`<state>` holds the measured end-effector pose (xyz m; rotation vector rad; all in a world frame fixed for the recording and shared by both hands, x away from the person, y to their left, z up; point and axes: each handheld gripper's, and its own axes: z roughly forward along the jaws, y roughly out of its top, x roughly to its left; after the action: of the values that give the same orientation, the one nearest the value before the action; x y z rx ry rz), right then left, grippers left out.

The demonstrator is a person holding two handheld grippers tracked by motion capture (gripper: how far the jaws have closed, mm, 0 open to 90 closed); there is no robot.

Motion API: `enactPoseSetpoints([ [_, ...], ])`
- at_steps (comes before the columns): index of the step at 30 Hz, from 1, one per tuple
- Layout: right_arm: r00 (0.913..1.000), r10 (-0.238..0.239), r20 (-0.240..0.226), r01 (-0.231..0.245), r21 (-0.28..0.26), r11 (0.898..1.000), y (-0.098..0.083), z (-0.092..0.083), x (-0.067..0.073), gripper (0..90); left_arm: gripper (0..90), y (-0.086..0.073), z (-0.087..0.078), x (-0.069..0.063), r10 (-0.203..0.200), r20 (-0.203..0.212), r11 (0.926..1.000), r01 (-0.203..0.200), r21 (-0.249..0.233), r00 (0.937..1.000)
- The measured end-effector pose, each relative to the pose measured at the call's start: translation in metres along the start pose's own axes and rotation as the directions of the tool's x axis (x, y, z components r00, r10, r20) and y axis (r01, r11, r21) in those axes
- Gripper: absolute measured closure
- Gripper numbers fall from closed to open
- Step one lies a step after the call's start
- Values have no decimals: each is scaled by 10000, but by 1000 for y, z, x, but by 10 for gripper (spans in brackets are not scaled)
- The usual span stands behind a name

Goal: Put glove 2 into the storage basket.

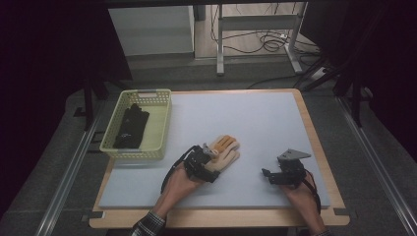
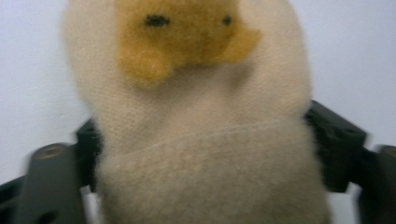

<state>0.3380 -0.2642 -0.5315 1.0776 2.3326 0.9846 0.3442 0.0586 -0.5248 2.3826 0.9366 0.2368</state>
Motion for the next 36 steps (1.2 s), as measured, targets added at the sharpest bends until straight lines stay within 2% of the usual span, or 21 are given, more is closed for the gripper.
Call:
enactPoseSetpoints([
  [2, 10000, 0, 2, 0, 1, 10000, 0, 0, 0, 199, 322, 1, -2, 0, -31, -19, 10000, 31, 47, 10000],
  [4, 10000, 5, -3, -5, 4, 10000, 0, 0, 0, 199, 505, 1, -5, 0, -63, 91, 10000, 63, -37, 9999],
  [8, 10000, 2, -6, -2, 4, 10000, 0, 0, 0, 199, 603, 2, -7, 2, -264, 360, 9996, 265, -37, 9990],
  [15, 10000, -8, -5, 8, 8, 10000, 0, 0, 0, 199, 623, 5, -22, 10, -507, 208, 9983, 513, -278, 9985],
  [21, 10000, 7, -8, -7, 11, 10000, 0, 0, 0, 199, 616, 14, -48, 24, -739, -182, 9955, 726, -610, 9971],
  [26, 10000, 2, -10, -2, 11, 10000, 0, 0, 0, 199, 609, 23, -74, 41, -1066, -602, 9916, 1016, -803, 9925],
  [31, 10000, -9, -10, 9, 7, 10000, 0, 0, 0, 199, 606, 27, -102, 61, -1426, -1166, 9862, 1311, -1012, 9829],
  [33, 10000, -7, -9, 7, 3, 10000, 0, 0, 0, 199, 606, 27, -114, 70, -1584, -1397, 9833, 1433, -1121, 9774],
  [36, 10000, -14, -11, 14, -2, 10000, 0, 0, 0, 199, 605, 27, -130, 83, -1860, -1819, 9783, 1647, -1259, 9656],
])
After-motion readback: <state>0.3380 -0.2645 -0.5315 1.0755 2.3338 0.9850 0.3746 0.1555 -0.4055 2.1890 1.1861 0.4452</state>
